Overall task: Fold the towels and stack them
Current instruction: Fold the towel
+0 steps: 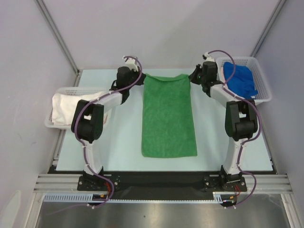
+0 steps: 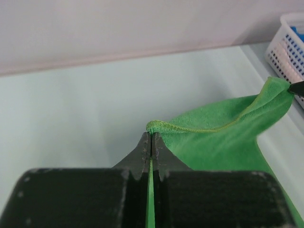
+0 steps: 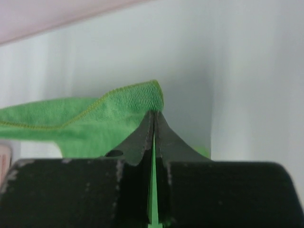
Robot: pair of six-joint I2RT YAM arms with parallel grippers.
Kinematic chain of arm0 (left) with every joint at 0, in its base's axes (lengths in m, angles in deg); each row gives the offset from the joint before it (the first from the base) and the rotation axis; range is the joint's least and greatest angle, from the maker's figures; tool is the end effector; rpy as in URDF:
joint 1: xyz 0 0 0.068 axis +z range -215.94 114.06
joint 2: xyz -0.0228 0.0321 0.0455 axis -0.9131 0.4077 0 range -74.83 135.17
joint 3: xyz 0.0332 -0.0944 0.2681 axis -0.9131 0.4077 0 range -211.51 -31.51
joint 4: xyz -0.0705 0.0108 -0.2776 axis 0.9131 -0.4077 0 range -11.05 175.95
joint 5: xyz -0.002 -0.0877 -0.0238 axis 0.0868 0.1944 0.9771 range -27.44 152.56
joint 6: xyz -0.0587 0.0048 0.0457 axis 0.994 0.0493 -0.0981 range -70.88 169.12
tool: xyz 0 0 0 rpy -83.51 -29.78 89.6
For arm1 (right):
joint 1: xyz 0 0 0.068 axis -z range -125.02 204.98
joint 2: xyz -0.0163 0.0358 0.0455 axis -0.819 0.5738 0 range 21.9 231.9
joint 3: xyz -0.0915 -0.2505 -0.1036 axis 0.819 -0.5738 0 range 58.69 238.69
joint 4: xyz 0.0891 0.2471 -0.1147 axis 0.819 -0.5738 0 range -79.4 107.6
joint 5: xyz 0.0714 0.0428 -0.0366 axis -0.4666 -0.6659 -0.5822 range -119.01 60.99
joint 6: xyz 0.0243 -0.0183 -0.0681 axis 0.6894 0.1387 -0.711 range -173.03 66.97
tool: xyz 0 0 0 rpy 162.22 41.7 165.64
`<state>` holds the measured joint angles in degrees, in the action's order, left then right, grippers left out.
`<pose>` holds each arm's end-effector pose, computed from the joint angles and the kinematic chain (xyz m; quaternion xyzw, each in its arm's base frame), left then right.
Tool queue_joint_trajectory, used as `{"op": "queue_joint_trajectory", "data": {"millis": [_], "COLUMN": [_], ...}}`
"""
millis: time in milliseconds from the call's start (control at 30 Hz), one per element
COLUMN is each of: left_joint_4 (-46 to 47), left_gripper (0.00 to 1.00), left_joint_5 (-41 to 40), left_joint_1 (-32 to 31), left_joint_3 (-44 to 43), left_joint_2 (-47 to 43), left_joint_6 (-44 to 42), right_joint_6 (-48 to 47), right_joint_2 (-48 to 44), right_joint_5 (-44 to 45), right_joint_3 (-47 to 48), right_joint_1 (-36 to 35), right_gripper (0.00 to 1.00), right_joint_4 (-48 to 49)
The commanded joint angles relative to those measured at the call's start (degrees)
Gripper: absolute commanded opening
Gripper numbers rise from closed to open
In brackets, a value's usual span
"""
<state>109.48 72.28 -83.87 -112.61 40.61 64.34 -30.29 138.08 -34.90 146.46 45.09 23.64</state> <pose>0.5018 -0.1735 0.2351 0.0721 0.7663 -0.2437 0.5900 0.5270 0.0984 0.2343 0.0644 0.8277 0.1971 0.5214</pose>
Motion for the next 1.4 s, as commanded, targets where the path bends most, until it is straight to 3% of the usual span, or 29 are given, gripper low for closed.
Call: {"op": "queue_joint_trajectory", "data": {"millis": [0,267,533,967,1367], "left_joint_4": [4.42,4.16,-1.46,-14.55,-21.42], "left_gripper": [0.00,0.00,0.00,0.00,0.00], "left_joint_5": [1.45,-2.76,-8.57,-11.30,-10.24], "left_joint_1": [-1.57,-5.88,-11.24,-16.17,-17.66], "left_joint_3": [6.38,24.29,34.86,42.34,47.87], "left_joint_2": [-8.11,-21.90,-30.62,-42.30,-51.18], "left_joint_6": [2.35,5.33,9.91,18.08,17.82], "right_joint_6": [2.12,6.61,10.66,10.57,13.02], "right_joint_2": [-9.03,-22.83,-35.22,-50.17,-57.37], "right_joint_5": [-0.17,1.05,0.17,2.81,5.89], "right_joint_3": [-6.45,-23.94,-38.79,-47.33,-51.73], "right_joint_1": [0.05,-0.83,-2.59,-7.86,-10.68], "right_gripper": [0.00,0.00,0.00,0.00,0.00], "right_joint_4": [1.51,-1.91,-5.77,-16.58,-23.88]}}
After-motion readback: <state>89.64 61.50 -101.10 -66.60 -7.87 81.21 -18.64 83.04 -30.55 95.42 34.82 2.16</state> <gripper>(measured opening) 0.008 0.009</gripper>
